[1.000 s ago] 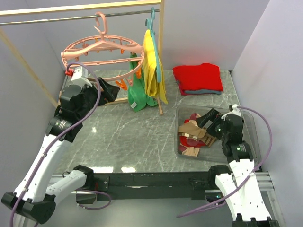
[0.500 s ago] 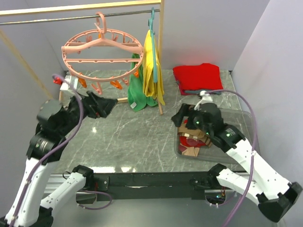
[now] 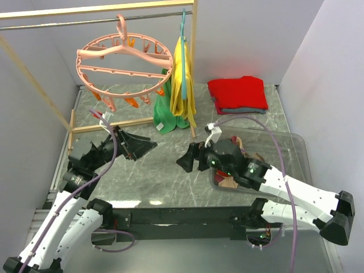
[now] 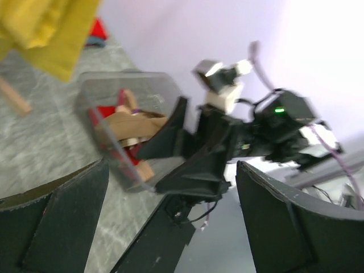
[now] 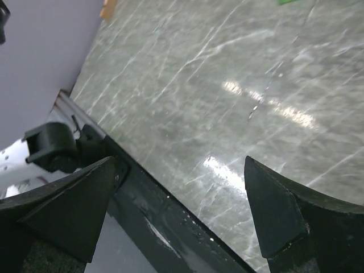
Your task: Remove the socks clipped to the hanger
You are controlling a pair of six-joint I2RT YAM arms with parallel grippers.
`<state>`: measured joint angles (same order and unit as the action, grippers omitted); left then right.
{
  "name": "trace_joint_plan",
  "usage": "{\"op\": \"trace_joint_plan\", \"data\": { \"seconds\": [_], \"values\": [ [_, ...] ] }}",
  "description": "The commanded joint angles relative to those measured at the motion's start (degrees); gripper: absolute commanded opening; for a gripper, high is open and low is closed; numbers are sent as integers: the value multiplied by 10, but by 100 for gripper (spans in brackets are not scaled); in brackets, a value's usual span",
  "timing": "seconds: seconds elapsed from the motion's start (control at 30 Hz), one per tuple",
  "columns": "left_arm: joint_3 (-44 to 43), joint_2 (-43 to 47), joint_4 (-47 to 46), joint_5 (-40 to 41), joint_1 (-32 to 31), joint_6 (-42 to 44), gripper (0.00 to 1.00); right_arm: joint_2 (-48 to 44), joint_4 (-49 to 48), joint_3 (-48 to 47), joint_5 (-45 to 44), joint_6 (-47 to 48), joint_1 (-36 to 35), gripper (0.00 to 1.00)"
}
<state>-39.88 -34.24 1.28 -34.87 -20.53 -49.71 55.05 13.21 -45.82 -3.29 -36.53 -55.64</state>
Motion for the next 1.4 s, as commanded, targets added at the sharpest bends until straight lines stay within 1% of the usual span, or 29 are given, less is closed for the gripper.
{"op": "trace_joint_plan", "data": {
  "seconds": [0.0, 0.03, 0.13, 0.17, 0.2, 0.27, 0.3, 0.37, 0.4, 0.43, 0.47, 0.5, 0.53, 0.57, 0.63, 0.67, 0.73, 0.77, 0.8, 0.83, 0.9, 0.97, 1.0, 1.1, 1.17, 1.27, 1.37],
  "values": [
    [77, 29, -198, -46, -20, -65, 96, -72, -130, 92, 28, -36, -7, 100],
    [101, 34, -223, -42, -34, -93, 96, -87, -169, 111, 28, -42, -7, 100],
    [196, 62, -325, -23, -65, -145, 96, -143, -197, 172, 19, -52, -8, 100],
    [218, 80, -341, -18, -72, -154, 96, -157, -199, 186, 12, -54, -8, 100],
    [259, 90, -365, -11, -78, -163, 96, -187, -197, 211, 4, -63, -8, 100],
    [296, 127, -379, 6, -92, -181, 96, -219, -194, 237, -22, -74, -7, 100],
    [327, 141, -382, 13, -93, -186, 96, -254, -195, 265, -24, -86, -8, 100],
    [352, 185, -367, 28, -94, -196, 96, -291, -195, 293, -37, -101, -7, 100],
    [370, 201, -359, 31, -95, -199, 96, -329, -195, 318, -38, -115, -7, 100],
    [378, 217, -339, 34, -95, -202, 96, -348, -195, 332, -39, -122, -7, 100],
    [384, 252, -325, 38, -95, -204, 96, -367, -193, 345, -43, -127, -8, 100],
    [394, 268, -311, 45, -95, -206, 97, -407, -190, 370, -47, -143, -7, 100],
    [397, 286, -279, 49, -94, -209, 96, -426, -179, 383, -51, -151, -7, 100],
    [397, 322, -268, 50, -94, -211, 96, -445, -173, 395, -57, -159, -7, 100],
    [421, 360, -240, 54, -95, -216, 96, -502, -153, 427, -59, -179, -7, 100],
    [423, 395, -198, 58, -95, -216, 96, -520, -145, 436, -61, -189, -7, 100],
    [425, 440, -155, 74, -95, -214, 96, -582, -113, 457, -69, -201, -6, 100],
    [426, 435, -140, 72, -94, -212, 96, -602, -101, 473, -72, -208, -7, 100],
    [430, 424, -138, 72, -94, -216, 96, -643, -86, 484, -86, -213, -8, 100],
    [430, 402, -137, 72, -94, -217, 96, -665, -51, 491, -92, -218, -7, 100],
    [442, 382, -146, 78, -94, -226, 96, -725, -21, 499, -108, -224, -7, 100],
    [458, 357, -164, 86, -95, -239, 96, -709, 0, 493, -121, -224, -7, 100],
    [482, 349, -200, 84, -95, -252, 96, -688, 1, 486, -125, -224, -7, 100],
    [492, 313, -178, 104, -94, -239, 96, -678, -5, 490, -138, -219, -7, 100],
    [492, 291, -181, 102, -95, -229, 96, -692, -12, 499, -134, -221, -7, 100],
    [493, 278, -196, 98, -94, -220, 96, -720, -10, 514, -128, -229, -7, 100],
    [493, 295, -201, 97, -94, -218, 96, -711, -13, 519, -122, -231, -7, 100]
  ]
}}
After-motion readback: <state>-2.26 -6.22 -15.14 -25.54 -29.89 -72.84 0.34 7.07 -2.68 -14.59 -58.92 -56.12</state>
